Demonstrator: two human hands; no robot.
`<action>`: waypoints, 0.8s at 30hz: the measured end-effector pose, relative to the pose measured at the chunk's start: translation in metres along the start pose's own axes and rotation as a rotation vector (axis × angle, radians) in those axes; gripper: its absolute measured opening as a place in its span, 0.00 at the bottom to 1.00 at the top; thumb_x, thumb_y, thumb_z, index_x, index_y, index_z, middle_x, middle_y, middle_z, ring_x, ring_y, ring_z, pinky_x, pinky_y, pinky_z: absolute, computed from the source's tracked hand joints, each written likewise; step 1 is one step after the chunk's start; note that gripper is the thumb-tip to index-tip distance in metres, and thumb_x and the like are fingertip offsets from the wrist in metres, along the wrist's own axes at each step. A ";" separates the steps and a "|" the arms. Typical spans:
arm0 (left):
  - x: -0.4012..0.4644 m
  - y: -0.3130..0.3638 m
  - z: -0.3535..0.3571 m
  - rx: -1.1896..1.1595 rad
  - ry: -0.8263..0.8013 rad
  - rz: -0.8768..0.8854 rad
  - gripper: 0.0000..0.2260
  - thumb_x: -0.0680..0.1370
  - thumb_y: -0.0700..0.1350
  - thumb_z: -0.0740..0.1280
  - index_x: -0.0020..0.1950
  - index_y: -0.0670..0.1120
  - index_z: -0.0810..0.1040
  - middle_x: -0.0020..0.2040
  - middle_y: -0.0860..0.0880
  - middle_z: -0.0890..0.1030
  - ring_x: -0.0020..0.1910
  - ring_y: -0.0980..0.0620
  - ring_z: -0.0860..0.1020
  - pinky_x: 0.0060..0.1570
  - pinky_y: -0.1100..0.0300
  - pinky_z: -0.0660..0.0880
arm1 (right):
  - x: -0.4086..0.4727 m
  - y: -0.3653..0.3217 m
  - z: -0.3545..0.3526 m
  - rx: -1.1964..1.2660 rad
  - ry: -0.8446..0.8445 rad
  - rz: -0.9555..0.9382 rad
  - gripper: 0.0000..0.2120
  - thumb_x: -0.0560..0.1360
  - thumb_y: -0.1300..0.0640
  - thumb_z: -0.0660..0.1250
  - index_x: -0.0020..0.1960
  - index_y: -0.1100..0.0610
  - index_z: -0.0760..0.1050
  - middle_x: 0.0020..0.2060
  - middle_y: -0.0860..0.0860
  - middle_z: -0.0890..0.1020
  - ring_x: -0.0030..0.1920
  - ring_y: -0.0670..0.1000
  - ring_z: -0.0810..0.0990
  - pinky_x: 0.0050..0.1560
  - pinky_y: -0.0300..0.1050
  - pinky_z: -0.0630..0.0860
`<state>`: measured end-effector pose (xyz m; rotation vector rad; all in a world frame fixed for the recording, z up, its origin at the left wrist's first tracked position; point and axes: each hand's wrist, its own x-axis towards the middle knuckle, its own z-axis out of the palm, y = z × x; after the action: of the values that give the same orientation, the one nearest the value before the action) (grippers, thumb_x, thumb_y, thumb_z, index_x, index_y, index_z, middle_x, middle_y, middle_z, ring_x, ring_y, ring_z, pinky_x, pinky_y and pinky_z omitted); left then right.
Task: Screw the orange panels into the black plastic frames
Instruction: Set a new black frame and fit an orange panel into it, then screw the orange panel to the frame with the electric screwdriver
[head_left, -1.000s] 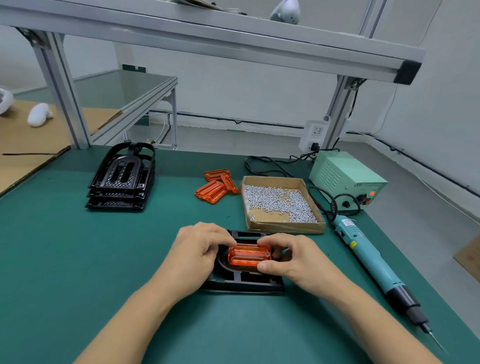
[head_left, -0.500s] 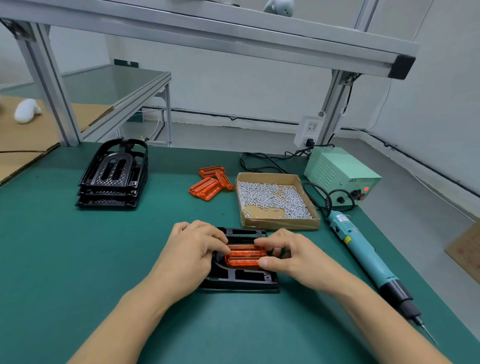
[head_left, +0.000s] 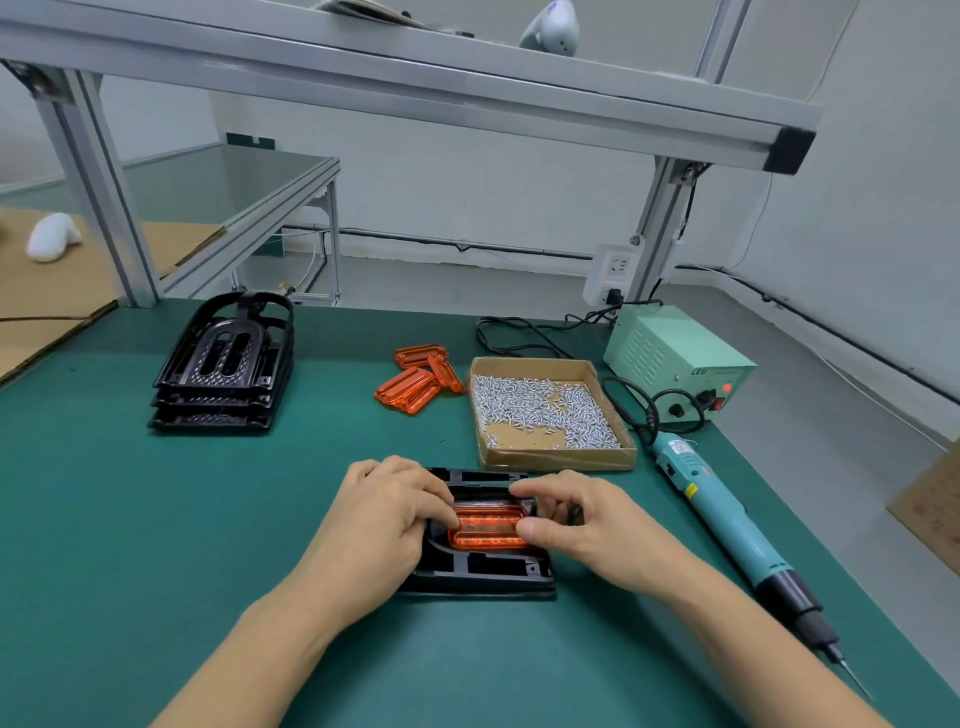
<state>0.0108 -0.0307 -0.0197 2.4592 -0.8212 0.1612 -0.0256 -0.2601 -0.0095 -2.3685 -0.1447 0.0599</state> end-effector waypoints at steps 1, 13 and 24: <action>0.000 0.000 0.000 -0.003 0.005 0.000 0.19 0.78 0.35 0.60 0.48 0.56 0.85 0.51 0.67 0.76 0.58 0.64 0.68 0.60 0.66 0.54 | 0.000 0.000 -0.002 0.021 0.041 -0.012 0.13 0.75 0.51 0.71 0.59 0.44 0.79 0.40 0.44 0.74 0.38 0.40 0.71 0.45 0.32 0.69; 0.061 0.019 -0.010 -0.165 0.107 -0.113 0.07 0.76 0.44 0.68 0.49 0.53 0.84 0.47 0.58 0.82 0.51 0.56 0.76 0.57 0.57 0.71 | -0.026 0.040 -0.061 -0.555 0.459 0.374 0.22 0.76 0.48 0.67 0.69 0.48 0.71 0.53 0.48 0.71 0.59 0.52 0.72 0.52 0.44 0.68; 0.154 0.037 0.043 0.206 -0.057 -0.210 0.05 0.75 0.45 0.69 0.45 0.52 0.85 0.45 0.53 0.84 0.51 0.51 0.76 0.56 0.54 0.62 | -0.039 0.060 -0.065 -0.645 0.350 0.716 0.30 0.76 0.35 0.59 0.72 0.47 0.61 0.57 0.52 0.69 0.55 0.55 0.77 0.43 0.44 0.69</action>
<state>0.1112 -0.1589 0.0022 2.7359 -0.5882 0.1028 -0.0539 -0.3526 -0.0041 -2.8913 0.9878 -0.0719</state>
